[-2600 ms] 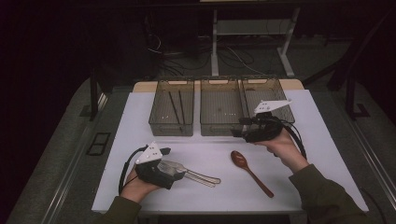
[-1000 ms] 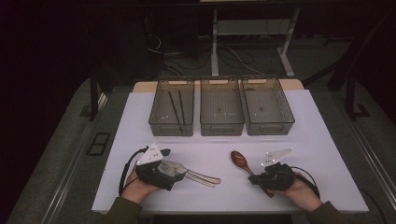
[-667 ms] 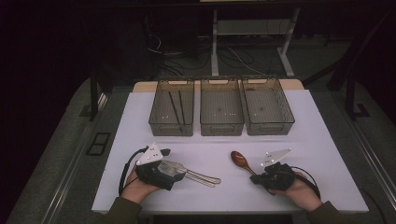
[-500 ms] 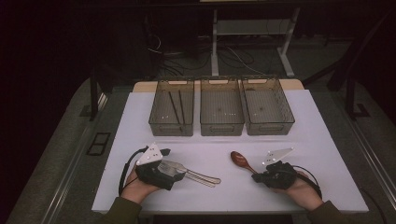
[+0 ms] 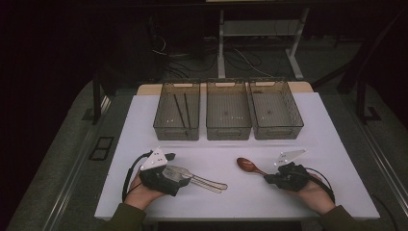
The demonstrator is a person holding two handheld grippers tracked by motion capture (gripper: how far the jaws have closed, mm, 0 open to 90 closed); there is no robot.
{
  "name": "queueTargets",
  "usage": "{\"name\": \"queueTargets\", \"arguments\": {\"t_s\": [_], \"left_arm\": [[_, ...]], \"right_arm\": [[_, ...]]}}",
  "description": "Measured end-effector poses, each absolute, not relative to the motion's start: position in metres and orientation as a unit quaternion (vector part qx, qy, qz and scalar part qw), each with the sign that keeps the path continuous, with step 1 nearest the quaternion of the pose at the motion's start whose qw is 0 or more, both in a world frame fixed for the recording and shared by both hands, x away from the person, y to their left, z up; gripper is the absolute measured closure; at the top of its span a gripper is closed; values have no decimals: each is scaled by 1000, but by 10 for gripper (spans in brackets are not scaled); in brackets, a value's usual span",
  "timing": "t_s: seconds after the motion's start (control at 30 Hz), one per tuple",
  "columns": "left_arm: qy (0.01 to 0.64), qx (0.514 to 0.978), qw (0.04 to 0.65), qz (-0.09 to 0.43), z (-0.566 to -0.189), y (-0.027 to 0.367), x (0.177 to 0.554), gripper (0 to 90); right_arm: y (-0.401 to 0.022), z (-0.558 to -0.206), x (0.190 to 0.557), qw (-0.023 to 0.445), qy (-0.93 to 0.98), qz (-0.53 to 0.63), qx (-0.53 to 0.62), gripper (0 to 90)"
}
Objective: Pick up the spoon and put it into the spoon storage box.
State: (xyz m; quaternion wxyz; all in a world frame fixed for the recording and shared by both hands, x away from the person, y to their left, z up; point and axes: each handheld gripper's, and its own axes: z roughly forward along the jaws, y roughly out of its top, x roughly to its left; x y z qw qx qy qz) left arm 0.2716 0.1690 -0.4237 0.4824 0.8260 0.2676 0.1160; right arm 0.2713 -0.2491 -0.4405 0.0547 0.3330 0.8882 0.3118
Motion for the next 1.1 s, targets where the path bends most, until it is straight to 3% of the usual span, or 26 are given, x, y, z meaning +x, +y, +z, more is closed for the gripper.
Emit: {"name": "queueTargets", "arguments": {"t_s": [0.67,1.0,1.1], "left_arm": [[266,826,483,118,-423,169,272,0],[264,827,482,118,-423,169,272,0],[264,827,481,118,-424,168,272,0]], "right_arm": [[-270,-441,294,107,873,300,370,891],[-277,-434,295,75,857,348,373,885],[-278,-428,296,54,852,376,361,736]]}}
